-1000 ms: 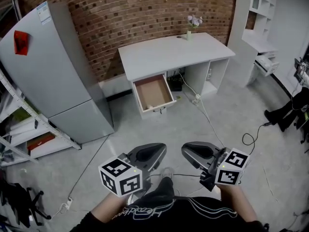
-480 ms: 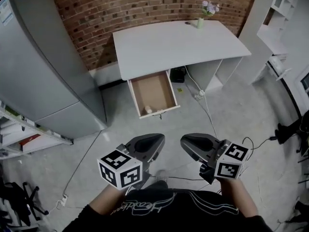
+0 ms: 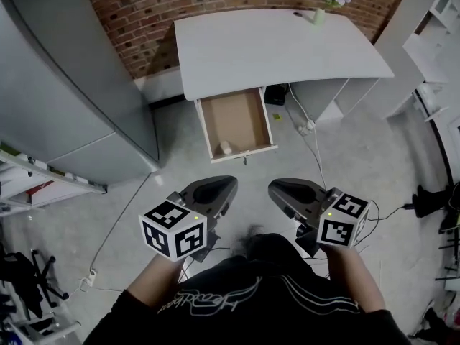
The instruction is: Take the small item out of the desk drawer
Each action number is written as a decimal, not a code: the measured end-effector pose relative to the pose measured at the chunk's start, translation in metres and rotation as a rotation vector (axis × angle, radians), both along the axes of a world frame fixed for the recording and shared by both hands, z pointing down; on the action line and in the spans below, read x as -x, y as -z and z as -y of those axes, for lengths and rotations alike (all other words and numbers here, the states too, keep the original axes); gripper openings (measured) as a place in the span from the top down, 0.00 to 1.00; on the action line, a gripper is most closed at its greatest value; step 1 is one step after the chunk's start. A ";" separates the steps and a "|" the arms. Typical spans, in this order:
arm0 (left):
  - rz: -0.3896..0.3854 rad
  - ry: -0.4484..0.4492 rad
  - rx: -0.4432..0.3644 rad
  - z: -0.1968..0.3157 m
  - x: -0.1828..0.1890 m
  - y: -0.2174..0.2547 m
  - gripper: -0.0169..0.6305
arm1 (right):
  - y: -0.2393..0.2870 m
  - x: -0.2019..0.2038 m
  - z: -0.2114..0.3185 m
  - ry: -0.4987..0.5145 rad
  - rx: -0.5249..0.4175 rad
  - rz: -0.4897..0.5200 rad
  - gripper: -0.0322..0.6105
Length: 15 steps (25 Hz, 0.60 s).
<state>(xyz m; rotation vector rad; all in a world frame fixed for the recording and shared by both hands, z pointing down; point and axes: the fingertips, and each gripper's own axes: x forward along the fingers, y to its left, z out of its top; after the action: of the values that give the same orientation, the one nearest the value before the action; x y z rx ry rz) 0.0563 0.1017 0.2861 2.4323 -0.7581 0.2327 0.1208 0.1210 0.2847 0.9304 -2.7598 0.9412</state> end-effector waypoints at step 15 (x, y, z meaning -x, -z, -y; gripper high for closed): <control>0.073 0.137 0.060 0.106 0.034 -0.059 0.94 | -0.078 0.014 0.126 0.083 0.108 -0.057 0.86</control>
<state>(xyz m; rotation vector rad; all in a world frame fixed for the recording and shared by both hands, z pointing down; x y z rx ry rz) 0.0222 -0.0041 0.3455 2.3152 -0.9332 0.2871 0.1066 -0.0048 0.3631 0.8071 -2.6482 1.0215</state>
